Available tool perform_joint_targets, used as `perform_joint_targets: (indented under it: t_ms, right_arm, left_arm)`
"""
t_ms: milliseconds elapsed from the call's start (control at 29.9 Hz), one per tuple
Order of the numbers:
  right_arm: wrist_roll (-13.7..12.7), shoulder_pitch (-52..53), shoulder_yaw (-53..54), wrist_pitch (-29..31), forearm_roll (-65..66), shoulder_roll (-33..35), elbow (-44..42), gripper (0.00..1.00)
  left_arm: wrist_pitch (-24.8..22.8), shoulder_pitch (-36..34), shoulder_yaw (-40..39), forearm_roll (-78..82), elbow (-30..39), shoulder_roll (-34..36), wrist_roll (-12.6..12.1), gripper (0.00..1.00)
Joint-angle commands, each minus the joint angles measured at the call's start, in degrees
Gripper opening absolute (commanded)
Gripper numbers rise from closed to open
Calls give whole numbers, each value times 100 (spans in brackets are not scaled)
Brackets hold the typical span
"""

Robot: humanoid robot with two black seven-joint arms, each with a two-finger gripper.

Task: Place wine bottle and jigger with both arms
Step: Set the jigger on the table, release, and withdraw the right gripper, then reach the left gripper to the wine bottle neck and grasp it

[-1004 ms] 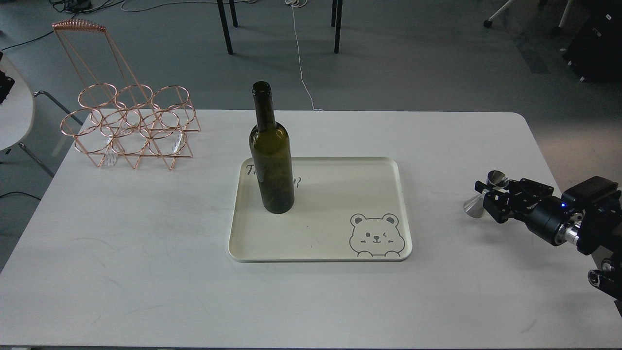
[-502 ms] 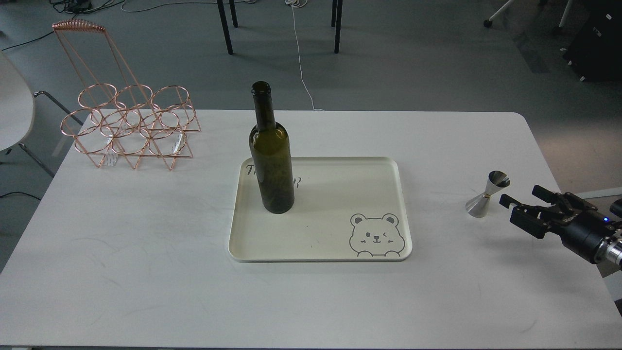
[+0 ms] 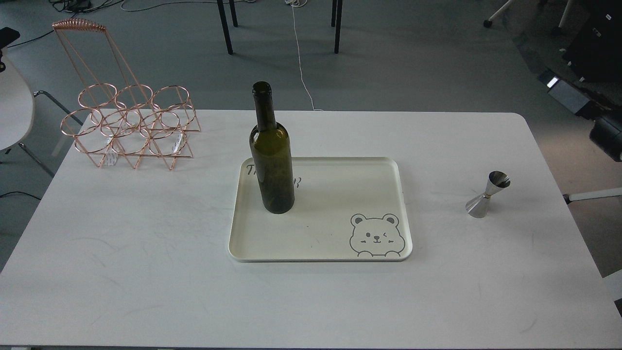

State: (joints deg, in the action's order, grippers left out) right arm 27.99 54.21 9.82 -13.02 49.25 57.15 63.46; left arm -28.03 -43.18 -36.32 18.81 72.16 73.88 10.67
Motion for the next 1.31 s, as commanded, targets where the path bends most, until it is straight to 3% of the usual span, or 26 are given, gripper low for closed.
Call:
perform_joint_targets:
  t_ms: [0, 134, 335, 469, 536, 803, 1071, 1272]
  right_arm:
    - [1, 72, 563, 562, -397, -423, -499, 96]
    - [1, 55, 1126, 1150, -1239, -749, -1036, 96]
    - [1, 160, 1277, 2258, -2883, -1030, -2020, 96]
    - [1, 195, 1417, 3040, -3955, -1057, -2416, 96]
    - [-144, 195, 1488, 3261, -4395, -1075, -2714, 96]
    - [-206, 239, 1549, 3587, -4626, -1251, -3120, 97]
    - [-206, 292, 1585, 3596, -4626, -1251, -3094, 97]
    - [-206, 292, 1585, 3596, -4626, -1259, -3094, 97]
  left_arm:
    - [3, 3, 125, 744, 998, 380, 5, 98]
    - [3, -6, 125, 2201, 1826, 338, 5, 98]
    - [1343, -32, 151, 4531, 2337, -488, -30, 98]
    - [1370, -50, 160, 5928, 2329, -1015, -30, 98]
    - [1379, -32, 160, 6658, 2329, -1218, -30, 98]
    - [1379, -15, 160, 8488, 2329, -2158, -30, 97]
    - [1388, -67, 160, 8929, 2259, -2835, -56, 92]
    - [1388, -76, 151, 9070, 2056, -3283, -337, 85]
